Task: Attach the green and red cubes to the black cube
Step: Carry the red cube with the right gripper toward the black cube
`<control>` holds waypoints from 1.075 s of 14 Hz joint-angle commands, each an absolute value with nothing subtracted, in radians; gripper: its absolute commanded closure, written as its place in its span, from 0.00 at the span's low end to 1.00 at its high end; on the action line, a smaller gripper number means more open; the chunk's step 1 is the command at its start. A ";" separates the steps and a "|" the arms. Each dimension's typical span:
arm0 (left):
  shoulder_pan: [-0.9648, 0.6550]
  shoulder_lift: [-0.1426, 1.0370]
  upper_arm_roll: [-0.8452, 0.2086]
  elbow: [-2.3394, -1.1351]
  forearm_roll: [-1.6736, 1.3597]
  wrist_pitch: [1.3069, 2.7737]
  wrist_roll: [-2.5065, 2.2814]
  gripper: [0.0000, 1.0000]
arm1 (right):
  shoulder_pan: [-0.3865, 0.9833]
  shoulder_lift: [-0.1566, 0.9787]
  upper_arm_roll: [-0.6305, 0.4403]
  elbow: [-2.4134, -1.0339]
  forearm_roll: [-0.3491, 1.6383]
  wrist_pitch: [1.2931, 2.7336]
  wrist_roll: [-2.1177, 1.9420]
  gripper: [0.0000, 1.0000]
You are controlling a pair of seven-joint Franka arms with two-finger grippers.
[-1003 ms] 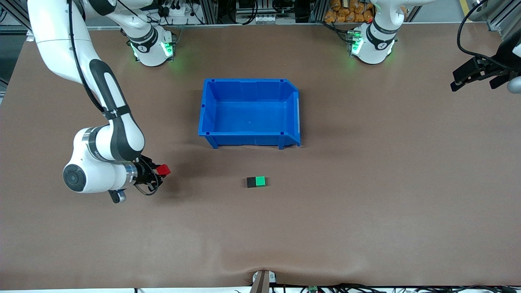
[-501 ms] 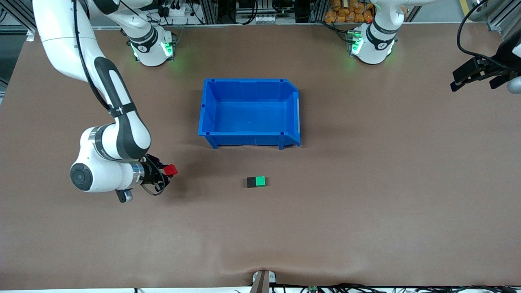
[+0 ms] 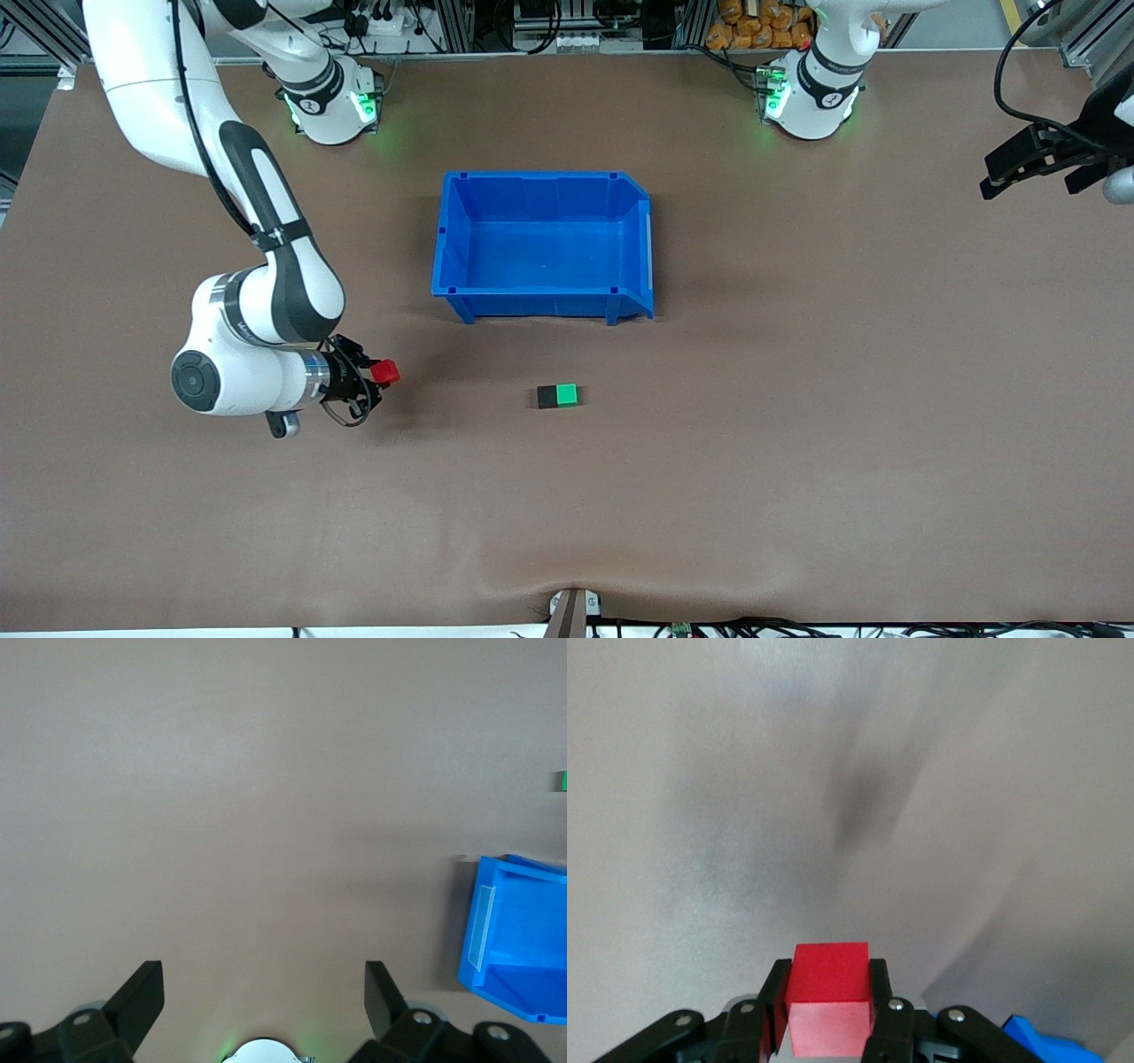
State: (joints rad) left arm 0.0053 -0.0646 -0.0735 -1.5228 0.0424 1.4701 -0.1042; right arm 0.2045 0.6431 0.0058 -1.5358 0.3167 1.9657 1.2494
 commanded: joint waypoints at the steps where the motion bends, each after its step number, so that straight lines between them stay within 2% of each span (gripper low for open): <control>1: 0.008 -0.066 -0.078 -1.529 0.051 1.476 -0.106 0.00 | 0.235 0.658 -0.002 -1.525 0.337 2.002 1.299 1.00; 15: 0.005 -0.064 -0.080 -1.529 0.051 1.476 -0.104 0.00 | 0.307 0.693 -0.002 -1.511 0.339 2.106 1.453 1.00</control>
